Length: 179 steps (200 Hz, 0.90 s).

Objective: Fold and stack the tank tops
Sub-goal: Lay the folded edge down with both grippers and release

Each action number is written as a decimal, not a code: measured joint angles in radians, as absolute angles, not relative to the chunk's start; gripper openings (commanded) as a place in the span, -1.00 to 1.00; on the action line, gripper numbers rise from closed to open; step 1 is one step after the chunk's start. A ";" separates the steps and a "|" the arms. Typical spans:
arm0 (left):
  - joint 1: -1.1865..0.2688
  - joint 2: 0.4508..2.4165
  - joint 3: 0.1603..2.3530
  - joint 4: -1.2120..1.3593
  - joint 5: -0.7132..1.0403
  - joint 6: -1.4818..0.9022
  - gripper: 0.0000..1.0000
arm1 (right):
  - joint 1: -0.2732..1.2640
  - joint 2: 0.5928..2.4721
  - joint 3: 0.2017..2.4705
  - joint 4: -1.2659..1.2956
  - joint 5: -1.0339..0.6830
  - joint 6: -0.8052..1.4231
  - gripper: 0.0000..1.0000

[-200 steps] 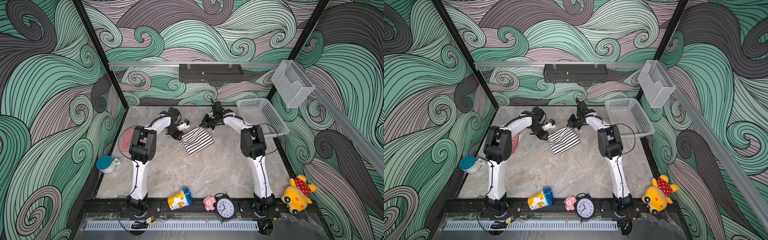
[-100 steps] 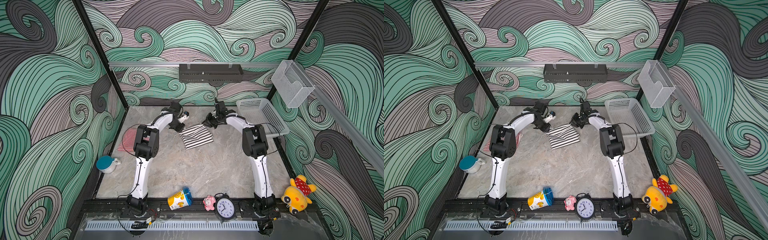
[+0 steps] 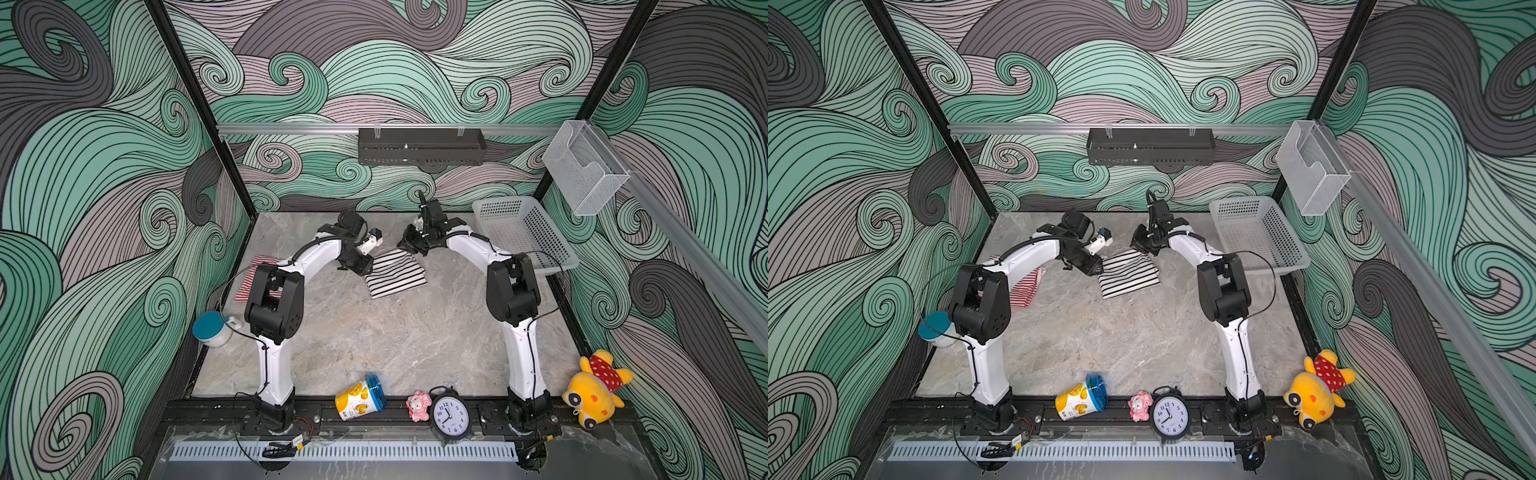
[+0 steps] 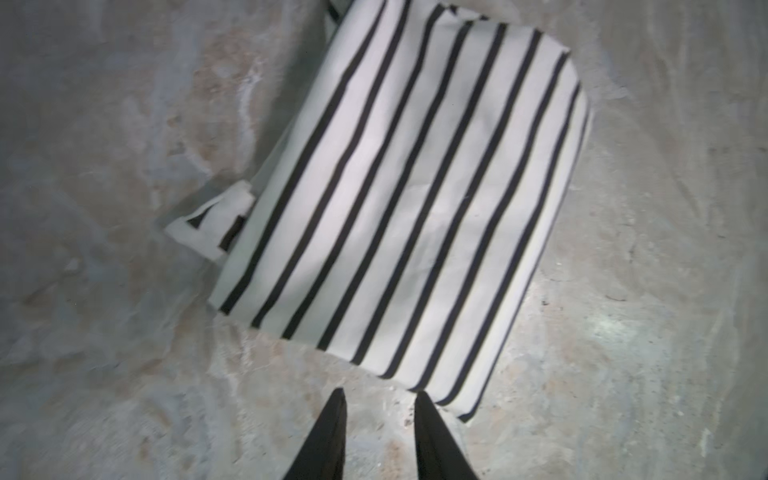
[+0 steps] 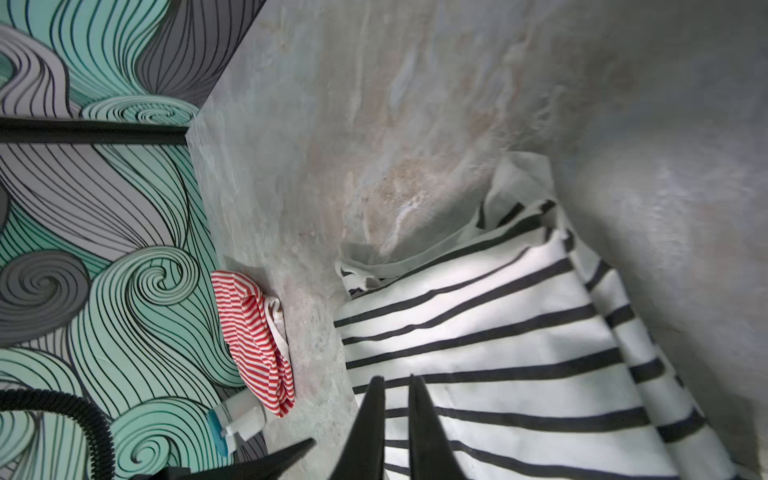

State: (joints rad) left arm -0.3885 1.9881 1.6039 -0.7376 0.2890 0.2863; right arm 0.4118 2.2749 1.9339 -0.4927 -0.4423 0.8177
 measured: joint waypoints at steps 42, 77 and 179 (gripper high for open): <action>-0.435 2.053 1.634 -0.751 0.340 0.261 -0.43 | 0.424 2.400 2.064 -0.542 -0.439 0.815 -0.94; -0.436 2.111 1.634 -0.767 0.343 0.255 -0.45 | 0.409 2.475 2.075 -0.585 -0.423 0.827 -0.95; -0.464 2.218 1.729 -0.866 0.173 0.262 -0.52 | 0.349 2.495 2.055 -0.534 -0.427 0.848 -0.79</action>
State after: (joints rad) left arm -0.4637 2.2185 1.7290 -0.8658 0.1734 0.2615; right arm 0.3489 2.4950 2.0552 -0.5343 -0.4267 0.8482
